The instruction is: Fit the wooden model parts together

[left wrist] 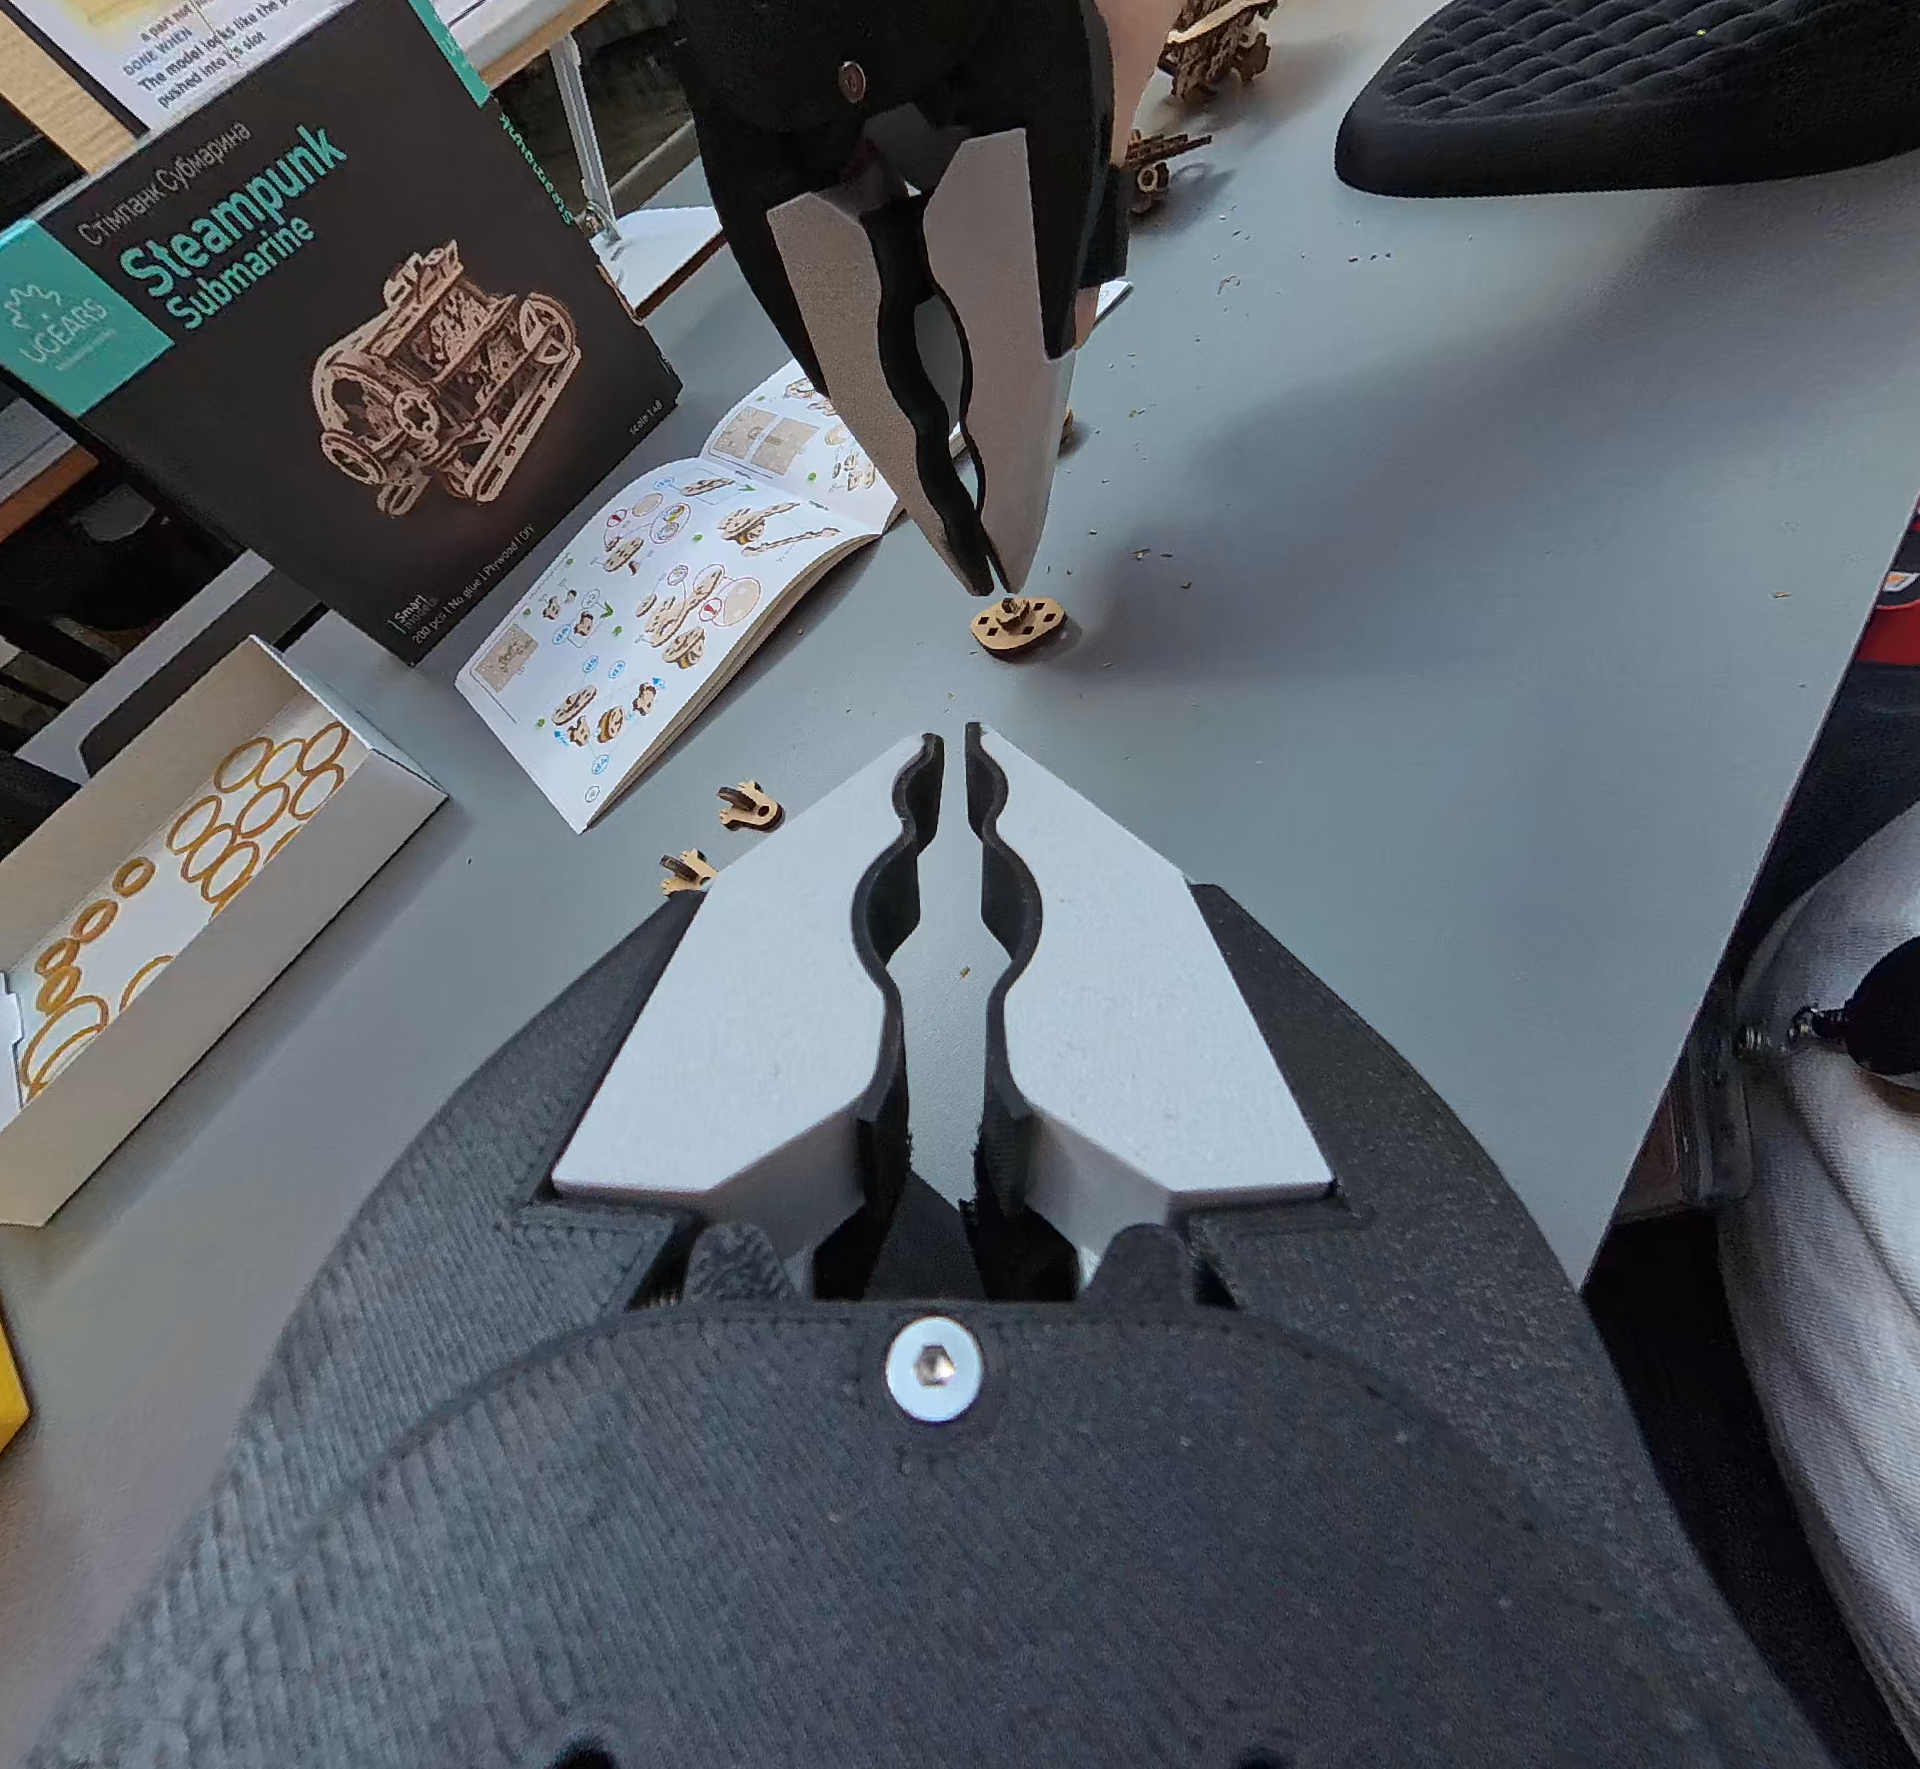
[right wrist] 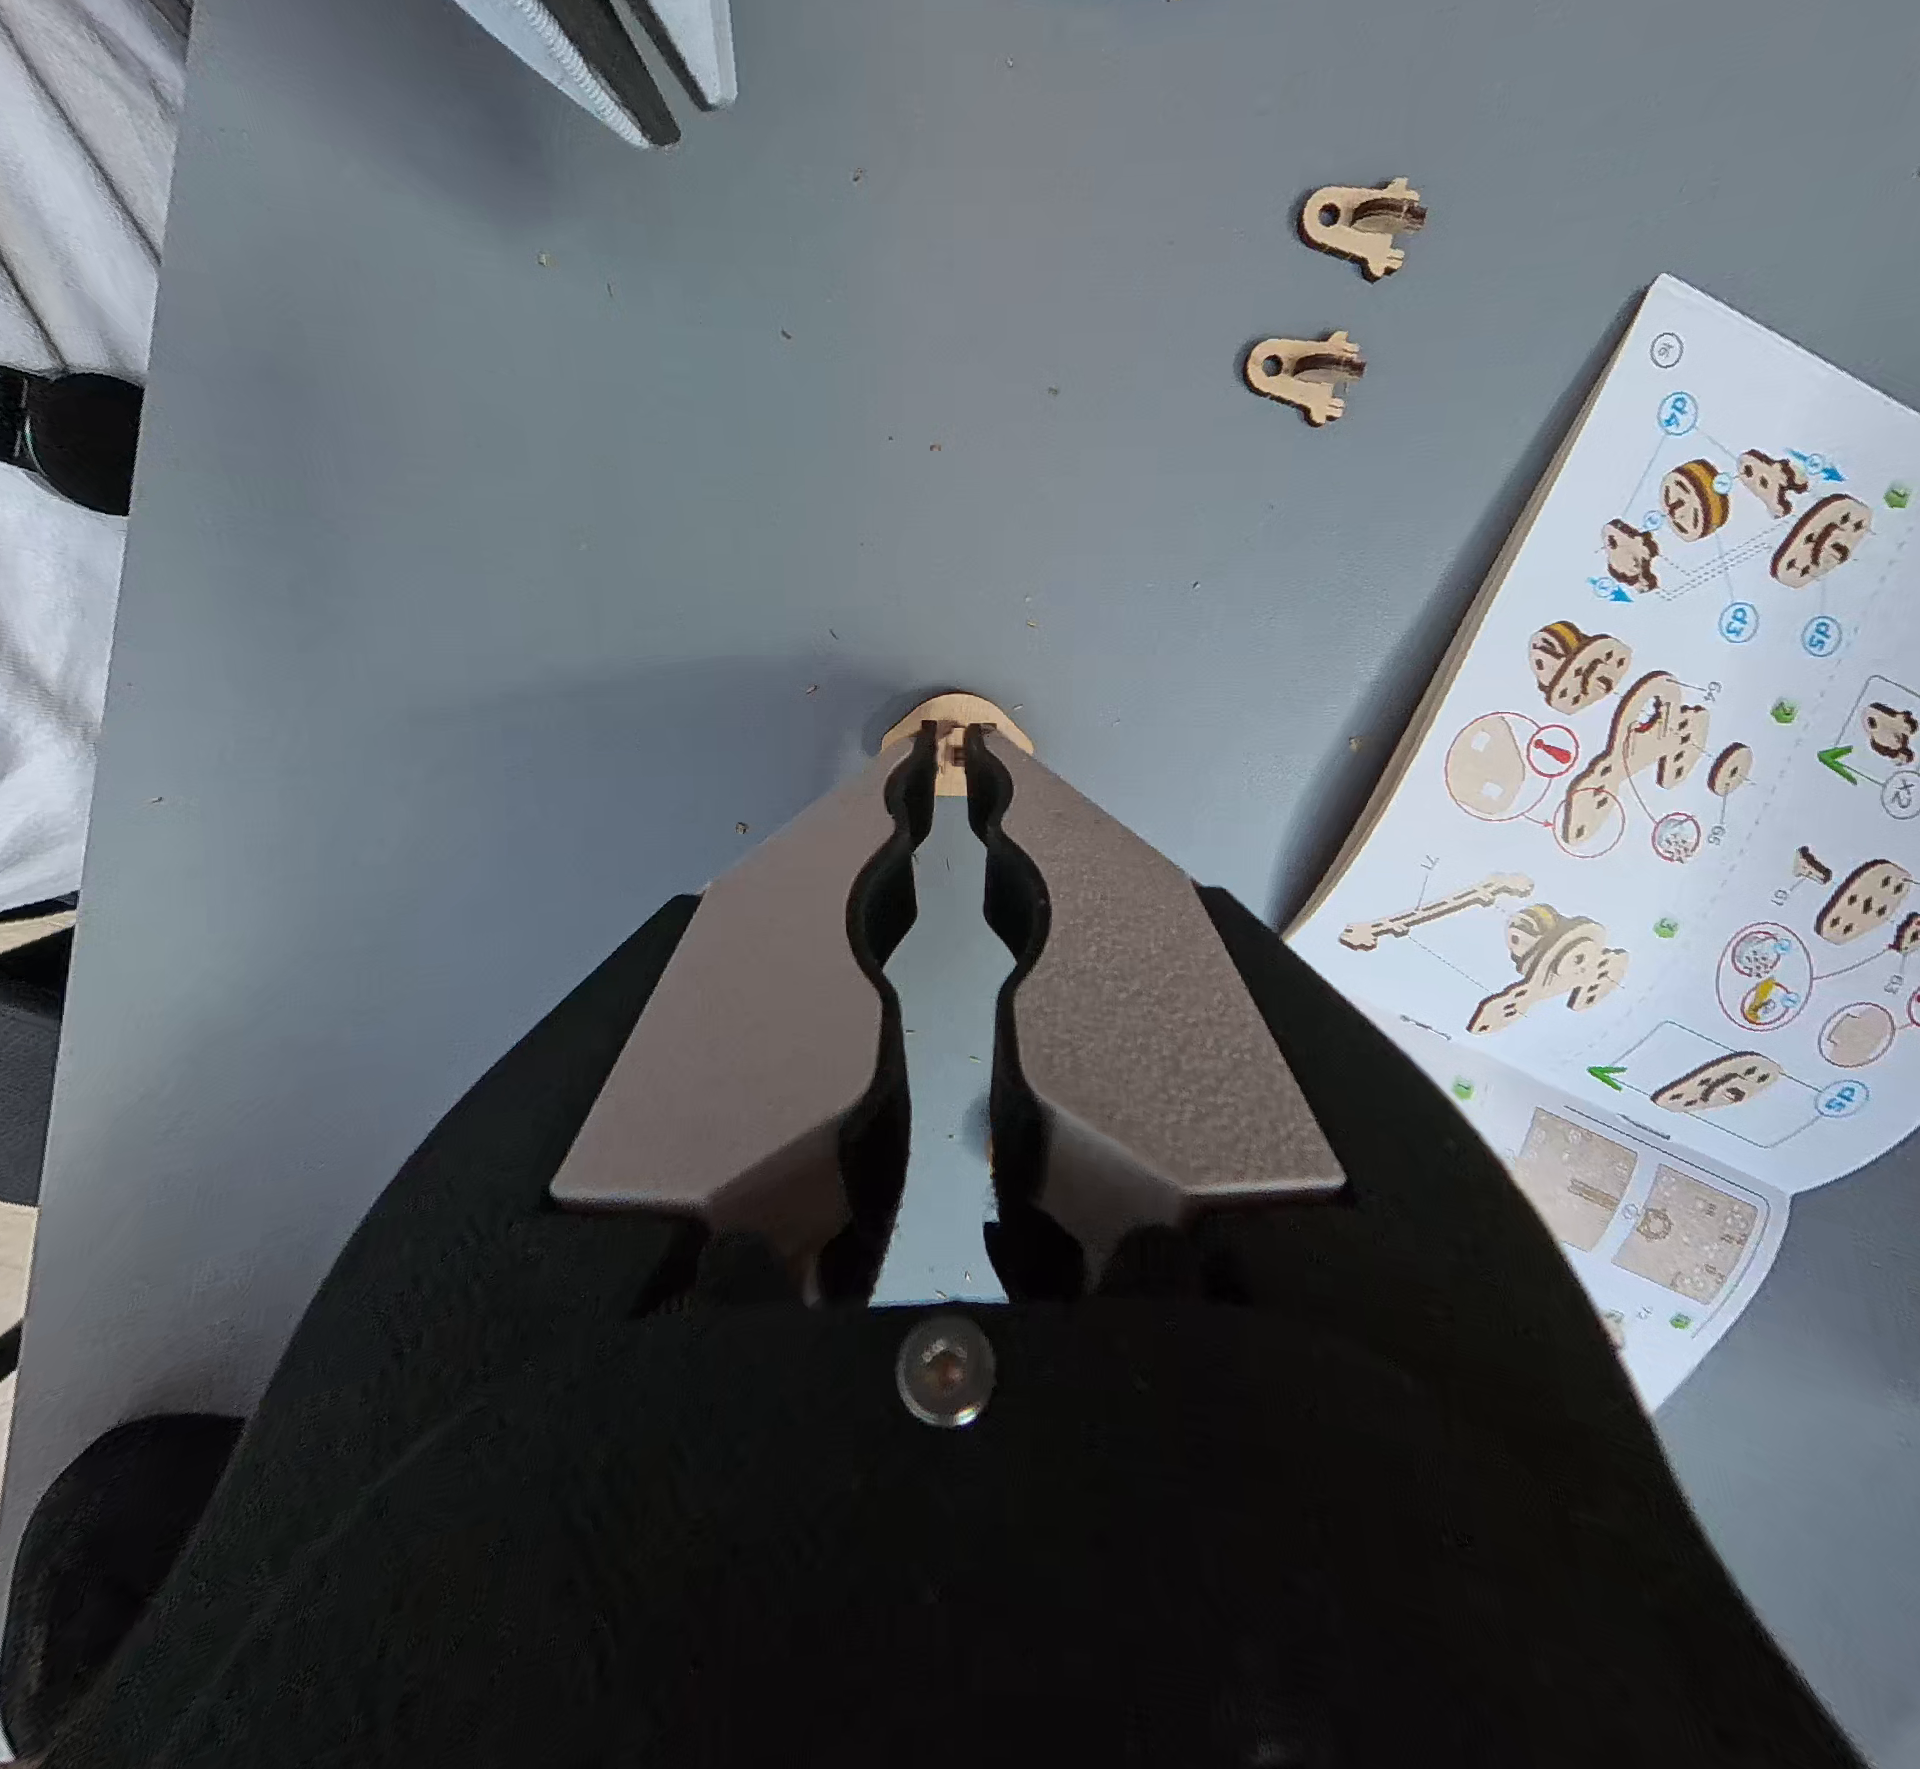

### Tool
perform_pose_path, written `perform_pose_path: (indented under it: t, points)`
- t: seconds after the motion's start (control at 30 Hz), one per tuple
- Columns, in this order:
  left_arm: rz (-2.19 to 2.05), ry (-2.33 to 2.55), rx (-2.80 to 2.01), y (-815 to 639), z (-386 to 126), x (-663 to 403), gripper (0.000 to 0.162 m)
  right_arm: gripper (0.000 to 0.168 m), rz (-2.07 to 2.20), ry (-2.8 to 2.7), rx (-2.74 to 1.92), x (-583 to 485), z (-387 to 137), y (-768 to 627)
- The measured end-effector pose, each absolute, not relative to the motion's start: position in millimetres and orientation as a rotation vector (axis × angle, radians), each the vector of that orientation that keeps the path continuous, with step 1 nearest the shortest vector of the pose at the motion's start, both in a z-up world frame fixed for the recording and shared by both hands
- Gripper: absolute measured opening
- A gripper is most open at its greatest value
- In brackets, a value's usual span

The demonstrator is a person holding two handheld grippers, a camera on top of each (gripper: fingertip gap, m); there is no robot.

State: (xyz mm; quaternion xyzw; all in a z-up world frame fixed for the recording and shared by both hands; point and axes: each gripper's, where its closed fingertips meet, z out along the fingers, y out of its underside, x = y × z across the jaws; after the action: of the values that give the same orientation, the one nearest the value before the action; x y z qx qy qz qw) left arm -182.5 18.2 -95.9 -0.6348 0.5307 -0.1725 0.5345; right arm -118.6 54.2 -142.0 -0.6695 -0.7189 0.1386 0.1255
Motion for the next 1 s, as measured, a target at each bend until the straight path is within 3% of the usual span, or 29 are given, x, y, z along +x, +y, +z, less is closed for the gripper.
perform_pose_path:
  t: [1.0]
  points:
    - [-0.408,1.255,-1.518,19,-96,-186,0.002,0.003,0.309,-2.167,-2.233,-115,-153,58]
